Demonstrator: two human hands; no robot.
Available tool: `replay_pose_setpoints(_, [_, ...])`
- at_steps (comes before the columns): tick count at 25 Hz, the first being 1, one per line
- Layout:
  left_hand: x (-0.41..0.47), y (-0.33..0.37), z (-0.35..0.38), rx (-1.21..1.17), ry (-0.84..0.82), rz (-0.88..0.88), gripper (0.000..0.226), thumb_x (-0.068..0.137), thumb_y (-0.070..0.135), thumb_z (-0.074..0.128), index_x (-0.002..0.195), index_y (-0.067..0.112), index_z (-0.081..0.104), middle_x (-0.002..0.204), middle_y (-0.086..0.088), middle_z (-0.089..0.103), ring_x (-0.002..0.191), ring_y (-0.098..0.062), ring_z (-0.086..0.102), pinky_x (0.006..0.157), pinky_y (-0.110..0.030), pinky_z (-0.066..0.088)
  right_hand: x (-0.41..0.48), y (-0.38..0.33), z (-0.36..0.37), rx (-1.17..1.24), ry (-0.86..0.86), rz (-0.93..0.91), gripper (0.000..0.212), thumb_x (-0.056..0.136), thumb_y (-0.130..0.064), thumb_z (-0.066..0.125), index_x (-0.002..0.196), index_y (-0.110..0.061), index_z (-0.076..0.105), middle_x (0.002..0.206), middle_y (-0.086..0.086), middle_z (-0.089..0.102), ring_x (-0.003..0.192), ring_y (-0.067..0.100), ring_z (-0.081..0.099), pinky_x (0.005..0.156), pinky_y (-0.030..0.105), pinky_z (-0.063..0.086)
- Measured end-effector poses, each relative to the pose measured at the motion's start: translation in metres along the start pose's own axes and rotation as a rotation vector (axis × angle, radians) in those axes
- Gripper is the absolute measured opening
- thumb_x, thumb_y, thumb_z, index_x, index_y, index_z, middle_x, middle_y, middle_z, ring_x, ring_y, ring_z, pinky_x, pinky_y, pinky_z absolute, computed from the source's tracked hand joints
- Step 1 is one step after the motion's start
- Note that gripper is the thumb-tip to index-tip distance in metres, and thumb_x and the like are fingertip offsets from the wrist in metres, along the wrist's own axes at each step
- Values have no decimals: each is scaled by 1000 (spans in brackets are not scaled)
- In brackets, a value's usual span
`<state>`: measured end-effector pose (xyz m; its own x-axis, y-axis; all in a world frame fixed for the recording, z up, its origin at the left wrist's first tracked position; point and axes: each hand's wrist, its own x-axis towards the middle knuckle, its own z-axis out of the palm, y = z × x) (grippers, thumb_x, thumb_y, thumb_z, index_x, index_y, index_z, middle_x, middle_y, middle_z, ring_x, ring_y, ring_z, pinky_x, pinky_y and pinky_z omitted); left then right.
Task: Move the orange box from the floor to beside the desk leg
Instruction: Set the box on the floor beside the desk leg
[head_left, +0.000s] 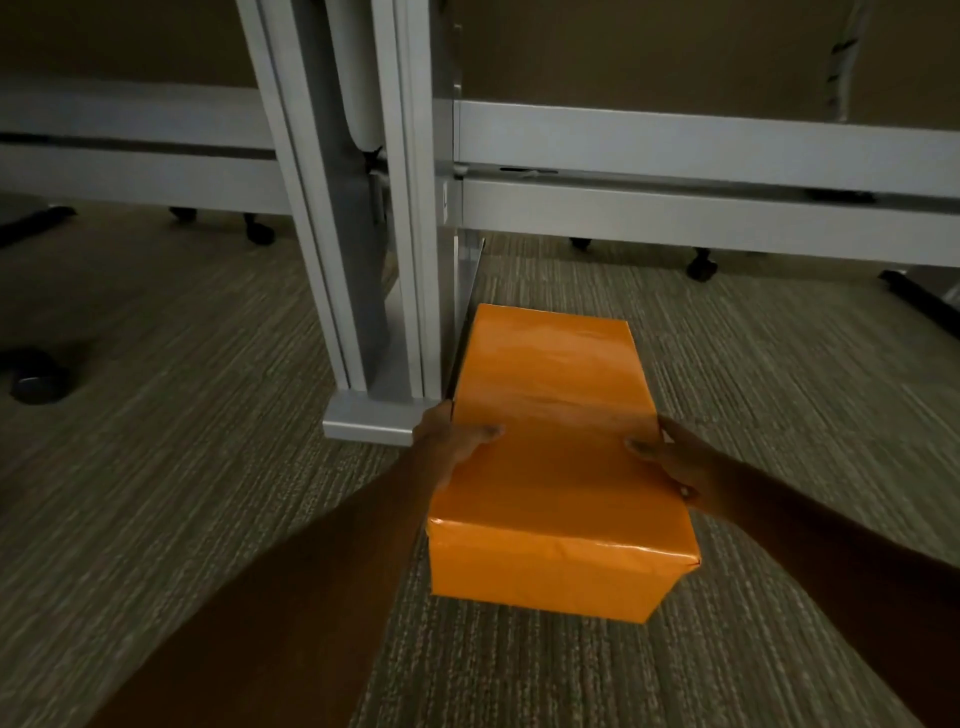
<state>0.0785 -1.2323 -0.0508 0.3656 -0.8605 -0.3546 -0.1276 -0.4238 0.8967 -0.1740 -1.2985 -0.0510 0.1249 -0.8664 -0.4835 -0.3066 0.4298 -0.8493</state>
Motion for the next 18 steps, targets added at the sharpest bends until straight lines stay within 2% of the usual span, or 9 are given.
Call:
replay_pose_setpoints(4, [8, -6, 4, 50, 6, 14, 57, 79, 29, 76, 127, 13, 52, 130, -16, 58, 116, -35, 56, 97, -48, 44, 9, 4, 2, -12, 10, 1, 60, 91, -17, 63, 144, -24, 36, 140, 16, 51, 122, 38, 53, 102, 61, 42])
replay_pose_setpoints(7, [11, -11, 6, -1, -5, 12, 58, 76, 25, 79, 126, 15, 53, 130, -15, 60, 112, -31, 57, 92, -45, 46, 13, 14, 3, -9, -2, -5, 59, 91, -16, 61, 144, -23, 35, 141, 17, 49, 124, 39, 51, 101, 62, 41])
replay_pose_setpoints(12, [18, -22, 5, -21, -36, 14, 58, 78, 24, 77, 130, 19, 51, 130, -14, 60, 117, -34, 57, 98, -49, 47, 18, 19, 4, -50, 4, 24, 61, 92, -22, 60, 146, -30, 32, 143, 13, 48, 124, 37, 51, 100, 61, 42])
replay_pose_setpoints(16, [22, -24, 3, -16, -106, 0, 62, 83, 26, 72, 137, 20, 43, 135, -15, 56, 119, -36, 55, 102, -57, 43, 20, 17, 3, -141, -13, 56, 58, 92, -33, 60, 143, -34, 31, 139, 11, 51, 109, 31, 56, 79, 47, 49])
replay_pose_setpoints(18, [25, -25, 3, 8, -123, -6, 64, 83, 28, 72, 139, 20, 41, 136, -14, 55, 120, -35, 55, 102, -54, 44, 18, 17, 3, -182, -20, 82, 57, 91, -38, 60, 141, -36, 32, 135, 10, 53, 105, 29, 55, 83, 46, 47])
